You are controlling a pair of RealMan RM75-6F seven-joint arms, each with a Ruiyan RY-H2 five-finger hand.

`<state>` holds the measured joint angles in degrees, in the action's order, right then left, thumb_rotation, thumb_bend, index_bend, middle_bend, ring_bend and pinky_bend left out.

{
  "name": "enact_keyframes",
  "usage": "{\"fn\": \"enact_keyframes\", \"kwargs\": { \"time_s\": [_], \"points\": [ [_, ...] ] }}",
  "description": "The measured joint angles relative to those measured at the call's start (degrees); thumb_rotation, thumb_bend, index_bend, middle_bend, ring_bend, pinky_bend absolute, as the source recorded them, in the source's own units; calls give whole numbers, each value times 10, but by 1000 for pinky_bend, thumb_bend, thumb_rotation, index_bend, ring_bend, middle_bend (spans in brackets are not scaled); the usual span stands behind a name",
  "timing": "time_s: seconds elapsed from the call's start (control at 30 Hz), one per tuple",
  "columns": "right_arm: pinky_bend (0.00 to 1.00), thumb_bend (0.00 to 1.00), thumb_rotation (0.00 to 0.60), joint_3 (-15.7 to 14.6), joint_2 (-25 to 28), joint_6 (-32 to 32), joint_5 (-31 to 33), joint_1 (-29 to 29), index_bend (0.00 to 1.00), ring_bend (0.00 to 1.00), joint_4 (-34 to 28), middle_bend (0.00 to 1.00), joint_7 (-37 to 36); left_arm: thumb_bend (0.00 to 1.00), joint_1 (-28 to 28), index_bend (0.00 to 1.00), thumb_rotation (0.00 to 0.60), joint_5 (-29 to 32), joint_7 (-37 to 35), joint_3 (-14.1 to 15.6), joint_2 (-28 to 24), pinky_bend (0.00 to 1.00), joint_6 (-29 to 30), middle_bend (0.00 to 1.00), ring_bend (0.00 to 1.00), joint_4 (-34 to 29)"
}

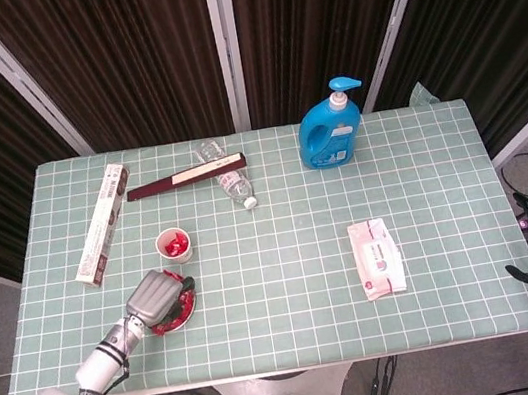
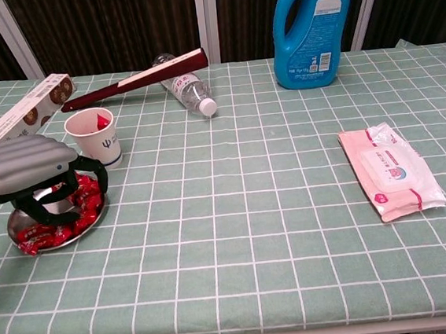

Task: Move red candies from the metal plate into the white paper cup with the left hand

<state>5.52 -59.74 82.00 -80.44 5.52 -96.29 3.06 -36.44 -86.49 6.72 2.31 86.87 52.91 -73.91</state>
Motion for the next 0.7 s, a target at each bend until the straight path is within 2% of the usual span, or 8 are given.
{"fn": "enact_keyframes", "kwargs": {
  "time_s": [0.27, 0.53, 0.7],
  "points": [
    [418, 21, 600, 0, 0, 1, 0, -1, 3, 7, -2, 180, 2, 303, 1, 468, 600, 4, 7, -1, 10, 1000, 1, 935, 947, 14],
    [418, 21, 600, 0, 1, 1, 0, -1, 3, 6, -4, 180, 4, 307, 4, 557, 600, 5, -3, 1, 28, 1000, 1, 945, 948, 42],
    [418, 21, 600, 1, 1, 1, 0, -1, 4, 7, -5, 180, 5, 355, 4, 621, 600, 3, -28, 1, 35, 1000, 1, 960, 952, 54]
  ]
}}
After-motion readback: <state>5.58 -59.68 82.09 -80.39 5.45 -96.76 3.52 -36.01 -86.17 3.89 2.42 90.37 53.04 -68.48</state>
